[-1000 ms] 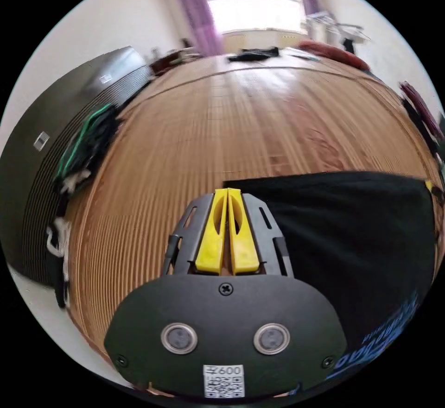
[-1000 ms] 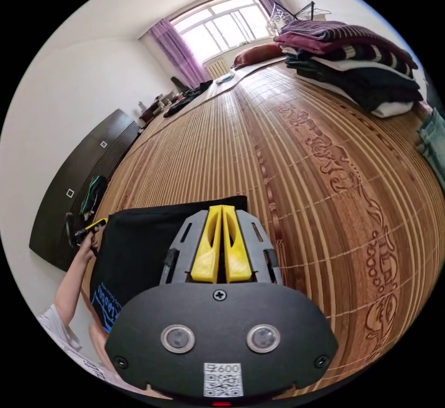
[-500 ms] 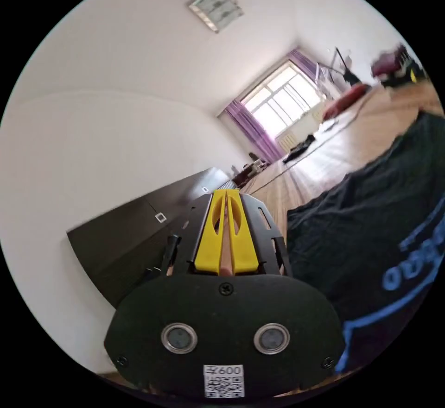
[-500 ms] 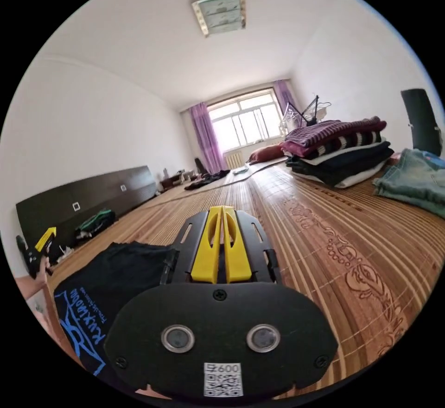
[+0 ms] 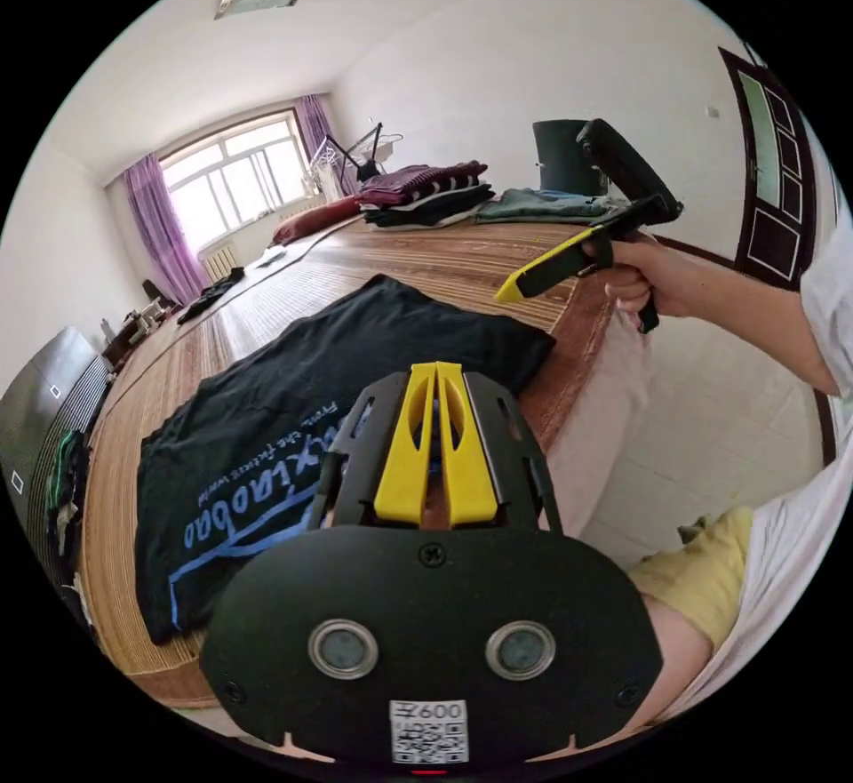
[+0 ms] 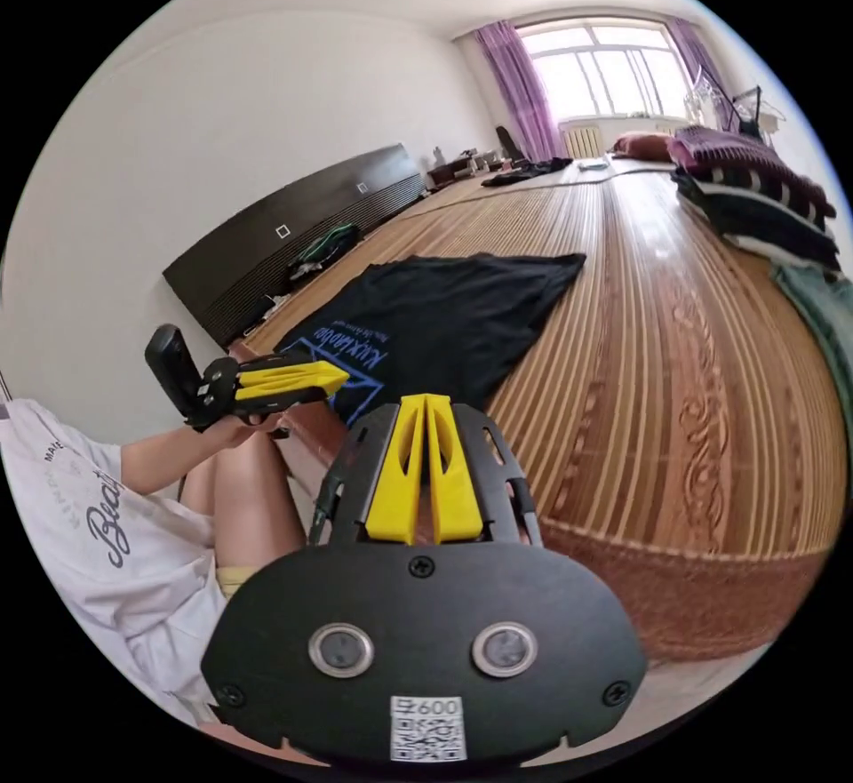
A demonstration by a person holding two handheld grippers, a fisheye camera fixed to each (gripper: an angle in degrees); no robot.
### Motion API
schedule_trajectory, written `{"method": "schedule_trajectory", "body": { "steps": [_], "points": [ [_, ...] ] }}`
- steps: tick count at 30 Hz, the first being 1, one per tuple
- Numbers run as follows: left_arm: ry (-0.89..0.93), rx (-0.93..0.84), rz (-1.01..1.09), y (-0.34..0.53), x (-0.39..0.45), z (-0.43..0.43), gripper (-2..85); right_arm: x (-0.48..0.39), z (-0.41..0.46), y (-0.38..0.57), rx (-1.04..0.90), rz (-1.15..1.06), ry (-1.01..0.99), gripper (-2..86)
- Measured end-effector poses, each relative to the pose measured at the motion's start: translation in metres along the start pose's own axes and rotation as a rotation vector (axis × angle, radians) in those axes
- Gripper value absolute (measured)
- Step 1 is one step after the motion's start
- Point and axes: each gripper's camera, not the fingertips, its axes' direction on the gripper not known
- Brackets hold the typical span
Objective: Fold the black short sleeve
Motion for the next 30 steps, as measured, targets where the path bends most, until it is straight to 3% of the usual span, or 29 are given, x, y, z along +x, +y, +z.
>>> {"method": "schedule_trajectory", "body": {
  "steps": [4, 5, 10, 14, 25, 30],
  "points": [
    [0.111, -0.058, -0.081, -0.002, -0.034, 0.037, 1.1, 0.004, -0.002, 0.015, -0.093, 0.12, -0.039, -0.5],
    [0.156, -0.195, -0.11, 0.004, -0.049, 0.066, 1.2, 0.006, -0.013, 0.017, -0.076, 0.141, -0.067, -0.3],
    [0.179, -0.097, -0.231, 0.048, -0.126, 0.071, 1.5, 0.032, -0.077, 0.016, 0.108, 0.327, -0.118, 8.1],
    [0.095, -0.046, -0.188, 0.071, -0.167, 0.074, 1.6, 0.076, -0.065, -0.01, -0.01, 0.506, -0.422, 12.3],
    [0.176, -0.011, -0.262, 0.118, -0.322, 0.096, 1.4, 0.079, -0.045, -0.077, -0.215, 0.496, -0.446, 11.7],
    [0.132, -0.003, -0.215, 0.136, -0.372, 0.107, 1.3, 0.077, -0.04, -0.09, -0.272, 0.463, -0.399, 9.6]
  ]
}}
